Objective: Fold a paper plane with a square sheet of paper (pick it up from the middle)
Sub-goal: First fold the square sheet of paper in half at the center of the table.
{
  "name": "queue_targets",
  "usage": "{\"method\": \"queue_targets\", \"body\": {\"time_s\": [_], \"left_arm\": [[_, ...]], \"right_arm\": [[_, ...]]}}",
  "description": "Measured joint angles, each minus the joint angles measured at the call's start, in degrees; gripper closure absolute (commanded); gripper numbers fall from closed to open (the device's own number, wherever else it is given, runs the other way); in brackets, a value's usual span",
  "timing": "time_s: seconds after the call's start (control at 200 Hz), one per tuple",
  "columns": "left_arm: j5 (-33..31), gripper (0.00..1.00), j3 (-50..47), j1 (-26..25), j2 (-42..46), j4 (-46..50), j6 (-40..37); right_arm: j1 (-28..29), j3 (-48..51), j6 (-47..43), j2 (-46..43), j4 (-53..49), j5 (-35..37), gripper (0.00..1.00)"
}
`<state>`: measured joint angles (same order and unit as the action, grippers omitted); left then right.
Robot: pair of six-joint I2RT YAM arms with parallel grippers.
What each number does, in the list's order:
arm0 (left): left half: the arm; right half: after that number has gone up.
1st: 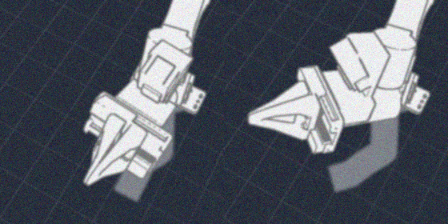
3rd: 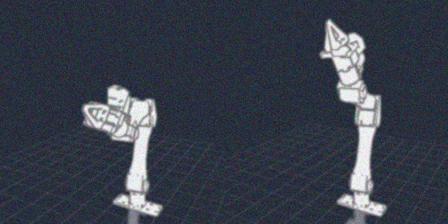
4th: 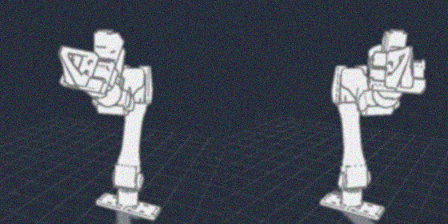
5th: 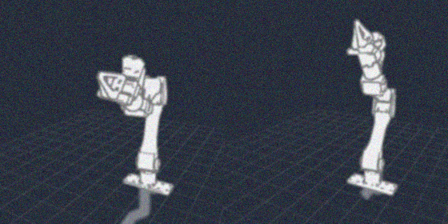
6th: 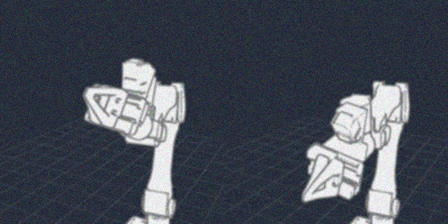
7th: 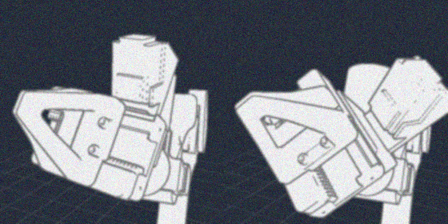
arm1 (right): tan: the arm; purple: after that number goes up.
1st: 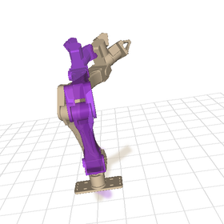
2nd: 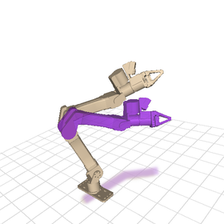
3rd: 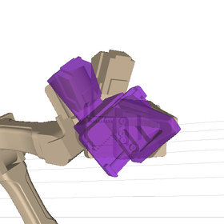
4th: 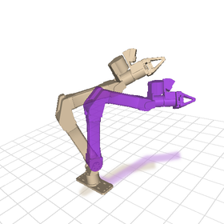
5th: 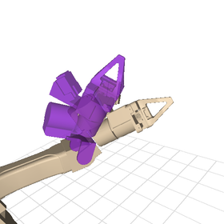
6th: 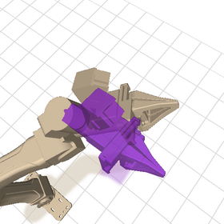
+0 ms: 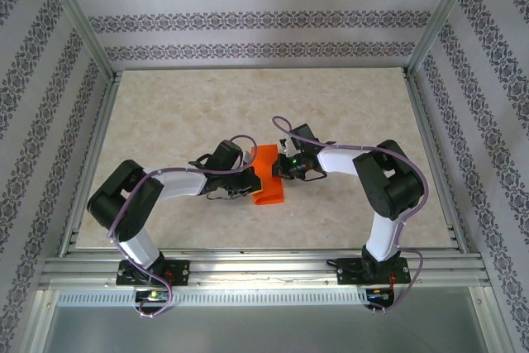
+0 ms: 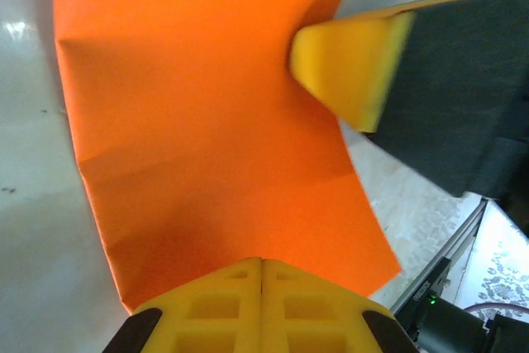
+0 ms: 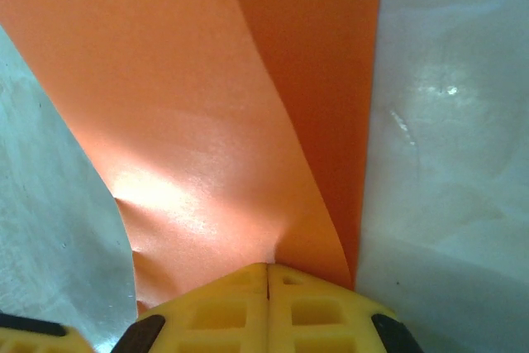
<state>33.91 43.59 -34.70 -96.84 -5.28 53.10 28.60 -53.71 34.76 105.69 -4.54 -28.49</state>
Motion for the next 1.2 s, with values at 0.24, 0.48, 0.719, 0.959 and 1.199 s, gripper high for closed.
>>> {"method": "queue_targets", "body": {"time_s": [0.24, 0.48, 0.719, 0.959, 1.199], "left_arm": [[0.11, 0.96, -2.6, -0.5, -1.79, -1.99, 0.09], [-0.7, 0.92, -5.35, -0.5, 1.7, -0.96, -0.57], [-0.37, 0.89, -5.49, -0.57, 4.61, -2.05, -0.28], [-0.42, 0.89, -5.44, -0.59, 3.39, -4.79, -0.26], [1.6, 0.9, -8.22, -0.85, 0.92, -7.8, -0.31]], "right_arm": [[0.0, 0.26, 0.39, -0.24, -0.02, 0.13, 1.0], [0.0, 0.33, 0.9, -0.33, -0.28, 0.13, 1.0], [0.0, 0.59, 1.05, -0.66, -0.35, 0.44, 1.0], [0.0, 0.59, 1.05, -0.66, -0.37, 0.44, 1.0], [0.0, 0.63, 1.05, -0.7, -0.37, 0.44, 1.0]]}}
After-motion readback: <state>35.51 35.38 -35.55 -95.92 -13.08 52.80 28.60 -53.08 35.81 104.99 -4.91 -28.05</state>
